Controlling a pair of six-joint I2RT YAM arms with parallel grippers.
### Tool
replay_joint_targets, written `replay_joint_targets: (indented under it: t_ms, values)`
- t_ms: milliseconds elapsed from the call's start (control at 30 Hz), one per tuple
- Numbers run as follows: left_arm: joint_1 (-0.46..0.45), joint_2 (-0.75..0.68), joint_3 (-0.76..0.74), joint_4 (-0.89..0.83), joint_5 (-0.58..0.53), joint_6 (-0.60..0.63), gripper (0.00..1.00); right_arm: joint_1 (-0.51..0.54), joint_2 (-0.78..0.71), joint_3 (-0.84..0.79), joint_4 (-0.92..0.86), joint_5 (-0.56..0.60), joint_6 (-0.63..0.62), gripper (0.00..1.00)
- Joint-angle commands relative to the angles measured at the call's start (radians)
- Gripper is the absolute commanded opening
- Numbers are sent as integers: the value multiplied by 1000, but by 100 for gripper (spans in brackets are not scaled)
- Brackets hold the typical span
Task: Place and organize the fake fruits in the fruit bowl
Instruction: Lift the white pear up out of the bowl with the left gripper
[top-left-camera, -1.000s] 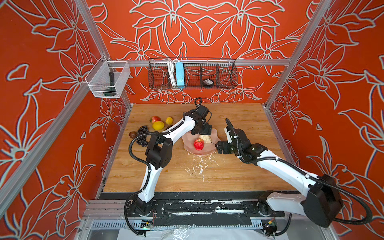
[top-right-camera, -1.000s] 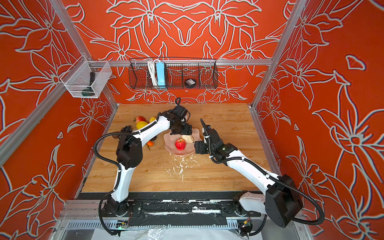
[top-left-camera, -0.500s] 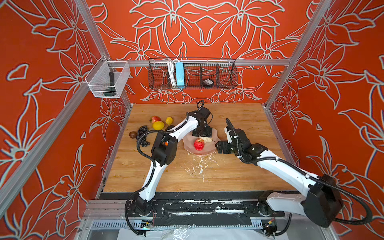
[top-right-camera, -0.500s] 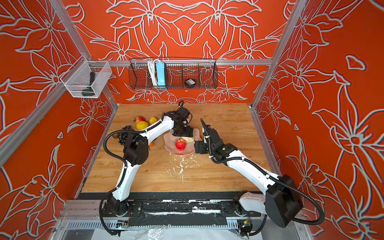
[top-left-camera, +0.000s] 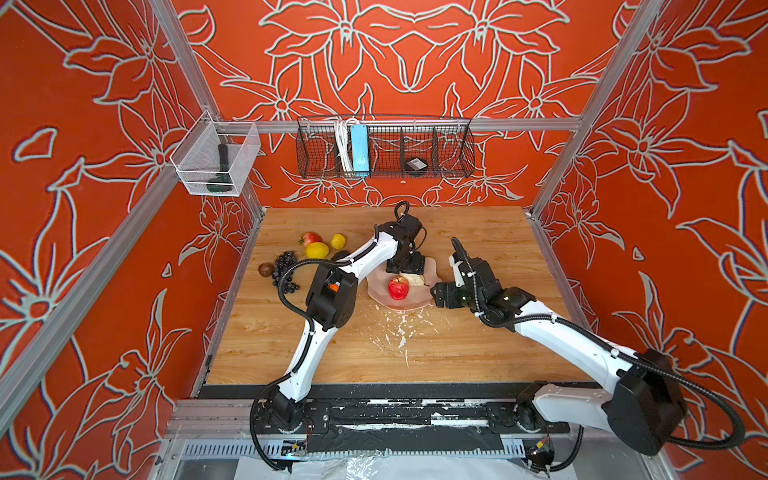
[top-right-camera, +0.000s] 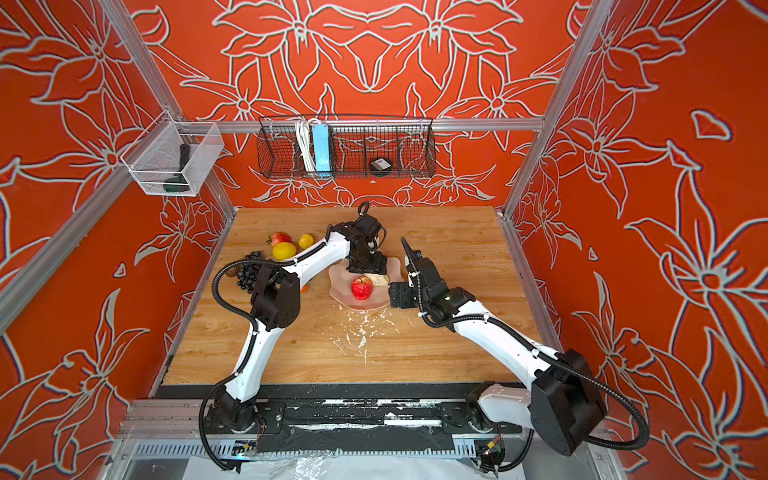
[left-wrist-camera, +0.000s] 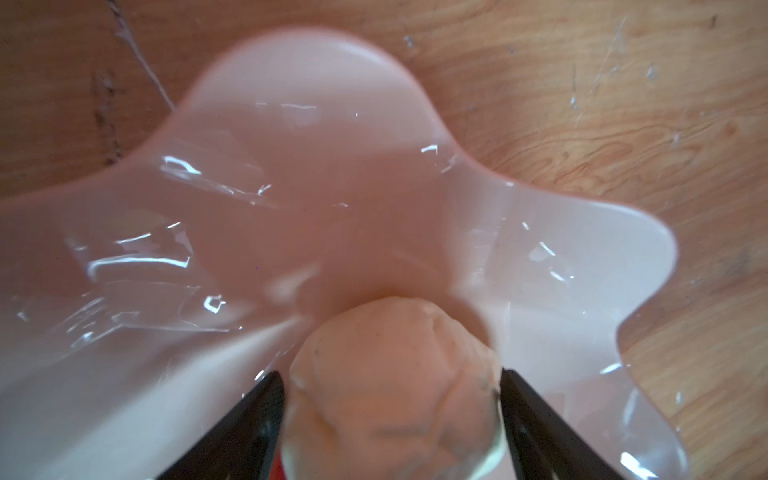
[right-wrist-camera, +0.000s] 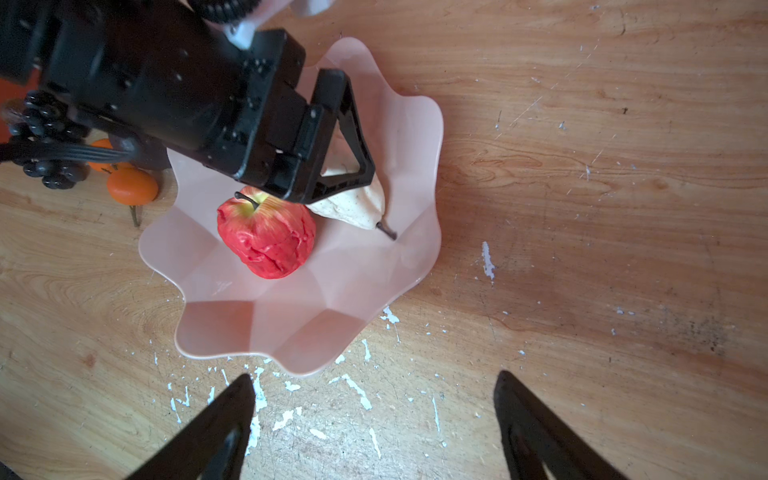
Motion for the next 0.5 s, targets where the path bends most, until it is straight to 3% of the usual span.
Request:
replay_joint_targets:
  t_ms: [0,200,467]
  values:
    - [0,15,-12,-28,9,-5,85,-8,-8,-4,-2,4,7,91]
    - [0,16,-19,-20,15,-5,87,-7,4,1,-2,-4,9,90]
    - [0,18,-24,-5,29,-20,76,-6,-8,-10,-8,7,6,91]
